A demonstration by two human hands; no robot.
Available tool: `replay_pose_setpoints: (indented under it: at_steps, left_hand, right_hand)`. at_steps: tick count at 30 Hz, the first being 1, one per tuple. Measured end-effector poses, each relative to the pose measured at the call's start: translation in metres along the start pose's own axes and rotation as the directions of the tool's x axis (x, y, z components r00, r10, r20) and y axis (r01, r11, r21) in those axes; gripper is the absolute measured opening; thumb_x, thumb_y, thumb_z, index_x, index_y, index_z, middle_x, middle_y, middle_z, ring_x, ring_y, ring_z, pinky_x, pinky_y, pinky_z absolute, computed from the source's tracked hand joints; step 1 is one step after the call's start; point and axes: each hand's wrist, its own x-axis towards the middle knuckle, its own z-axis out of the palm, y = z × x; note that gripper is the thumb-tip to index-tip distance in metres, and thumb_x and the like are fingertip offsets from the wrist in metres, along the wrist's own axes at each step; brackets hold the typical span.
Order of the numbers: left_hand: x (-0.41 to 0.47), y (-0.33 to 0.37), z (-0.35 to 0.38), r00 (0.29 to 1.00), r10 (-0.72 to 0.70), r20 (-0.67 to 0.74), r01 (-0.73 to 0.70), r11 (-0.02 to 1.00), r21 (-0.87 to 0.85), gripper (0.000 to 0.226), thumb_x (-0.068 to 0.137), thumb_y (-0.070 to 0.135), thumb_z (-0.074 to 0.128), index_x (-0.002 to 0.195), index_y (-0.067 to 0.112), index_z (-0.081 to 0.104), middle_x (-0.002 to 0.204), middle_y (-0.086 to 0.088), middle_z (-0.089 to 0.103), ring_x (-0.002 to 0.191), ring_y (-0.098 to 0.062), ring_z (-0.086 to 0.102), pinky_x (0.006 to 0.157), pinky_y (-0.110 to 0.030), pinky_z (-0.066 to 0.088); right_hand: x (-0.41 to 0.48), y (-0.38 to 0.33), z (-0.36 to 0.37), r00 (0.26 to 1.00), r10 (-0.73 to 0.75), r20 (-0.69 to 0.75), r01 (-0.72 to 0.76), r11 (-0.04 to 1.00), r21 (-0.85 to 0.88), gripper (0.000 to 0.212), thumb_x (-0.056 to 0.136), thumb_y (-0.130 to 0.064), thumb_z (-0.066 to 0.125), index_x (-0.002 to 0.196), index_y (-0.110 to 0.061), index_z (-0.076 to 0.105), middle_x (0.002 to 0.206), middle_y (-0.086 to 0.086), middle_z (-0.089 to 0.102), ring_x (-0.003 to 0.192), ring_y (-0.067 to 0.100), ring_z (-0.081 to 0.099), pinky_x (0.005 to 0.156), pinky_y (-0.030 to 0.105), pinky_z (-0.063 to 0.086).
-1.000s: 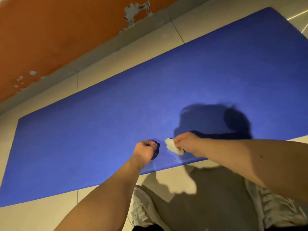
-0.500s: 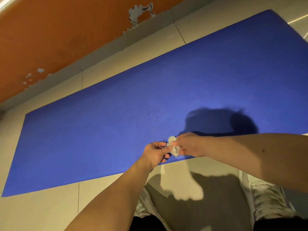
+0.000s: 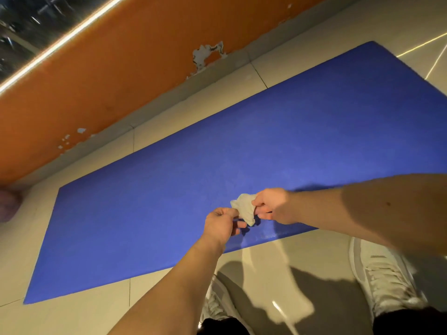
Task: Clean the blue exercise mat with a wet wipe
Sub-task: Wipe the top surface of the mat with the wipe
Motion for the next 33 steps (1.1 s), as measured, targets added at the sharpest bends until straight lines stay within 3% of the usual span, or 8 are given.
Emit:
replay_pose_setpoints:
  at_steps: [2,4,9,14,18,21,25,33]
  left_hand:
    - [-0.009,0.009,-0.007,1.000,-0.003,-0.015,0.001,0.994,-0.107,0.016,0.094,0.011,0.057,0.102,-0.002,0.063,0.082,-0.016,0.074,0.060,-0.017,0.062,0.056,-0.027,0.047]
    - [-0.021,0.018,-0.015,1.000,-0.002,-0.030,-0.004,0.980,-0.197,0.017,0.096,0.010,0.055,0.103,-0.002,0.064,0.077,-0.012,0.069,0.054,-0.014,0.058,0.054,-0.025,0.045]
    - [-0.038,0.029,-0.036,0.998,0.002,-0.057,-0.024,0.920,-0.391,0.029,0.098,0.014,0.054,0.117,-0.006,0.065,0.074,-0.007,0.061,0.055,-0.012,0.053,0.054,-0.023,0.043]
    - [-0.058,0.047,-0.053,0.993,0.115,-0.014,-0.108,0.880,-0.462,0.021,0.098,0.015,0.053,0.106,0.004,0.069,0.071,-0.002,0.057,0.057,-0.010,0.047,0.055,-0.022,0.040]
    - [-0.064,0.064,-0.065,0.971,0.236,-0.024,-0.228,0.902,-0.366,0.015,0.092,0.014,0.060,0.096,0.003,0.070,0.073,-0.006,0.055,0.059,-0.012,0.046,0.055,-0.024,0.040]
    - [-0.066,0.073,-0.076,0.959,0.282,-0.036,-0.280,0.917,-0.285,0.028,0.094,0.014,0.061,0.111,-0.008,0.065,0.072,-0.009,0.062,0.058,-0.014,0.051,0.053,-0.022,0.044]
    - [-0.073,0.074,-0.084,0.946,0.312,-0.087,-0.324,0.912,-0.251,0.023,0.095,0.014,0.065,0.116,0.008,0.059,0.076,-0.014,0.064,0.058,-0.016,0.056,0.057,-0.025,0.049]
    - [-0.108,0.054,-0.094,0.905,0.410,-0.114,-0.426,0.867,-0.259,0.030,0.094,0.014,0.065,0.123,0.017,0.057,0.085,-0.014,0.068,0.066,-0.021,0.062,0.072,-0.033,0.058]
  right_hand:
    - [-0.006,-0.012,0.006,0.999,-0.047,0.018,0.047,0.999,-0.018,0.011,0.099,-0.004,0.051,0.100,-0.010,0.061,0.110,0.017,0.069,0.105,0.026,0.068,0.083,0.032,0.057]
    - [-0.019,-0.025,0.015,0.997,-0.071,0.039,0.071,0.997,-0.011,0.018,0.100,-0.004,0.049,0.104,-0.014,0.063,0.119,0.015,0.070,0.115,0.026,0.067,0.079,0.031,0.055]
    - [-0.044,-0.048,0.039,0.994,-0.089,0.070,0.085,0.995,0.059,0.026,0.098,-0.002,0.046,0.113,-0.012,0.064,0.104,0.004,0.074,0.092,0.012,0.071,0.048,0.019,0.040]
    - [-0.074,-0.083,0.057,0.983,-0.125,0.136,0.105,0.983,0.148,0.023,0.097,0.000,0.045,0.110,-0.008,0.062,0.083,0.006,0.066,0.057,0.012,0.060,0.047,0.022,0.036]
    - [-0.105,-0.109,0.070,0.979,-0.114,0.168,0.114,0.993,0.011,0.011,0.101,-0.020,0.060,0.104,-0.012,0.066,0.082,0.000,0.070,0.060,0.008,0.059,0.052,0.019,0.034]
    - [-0.110,-0.111,0.072,0.992,-0.123,0.006,0.123,0.988,-0.092,0.013,0.098,-0.015,0.065,0.110,-0.012,0.066,0.085,0.001,0.072,0.063,0.006,0.064,0.051,0.017,0.040]
    - [-0.104,-0.095,0.074,0.981,-0.150,-0.124,0.147,0.989,-0.028,0.021,0.097,-0.008,0.062,0.118,-0.007,0.064,0.087,0.005,0.072,0.067,0.008,0.067,0.049,0.017,0.041]
    - [-0.101,-0.081,0.098,0.985,-0.157,-0.071,0.154,0.987,-0.053,0.028,0.096,0.000,0.049,0.114,-0.010,0.068,0.091,0.010,0.069,0.072,0.013,0.060,0.053,0.020,0.043]
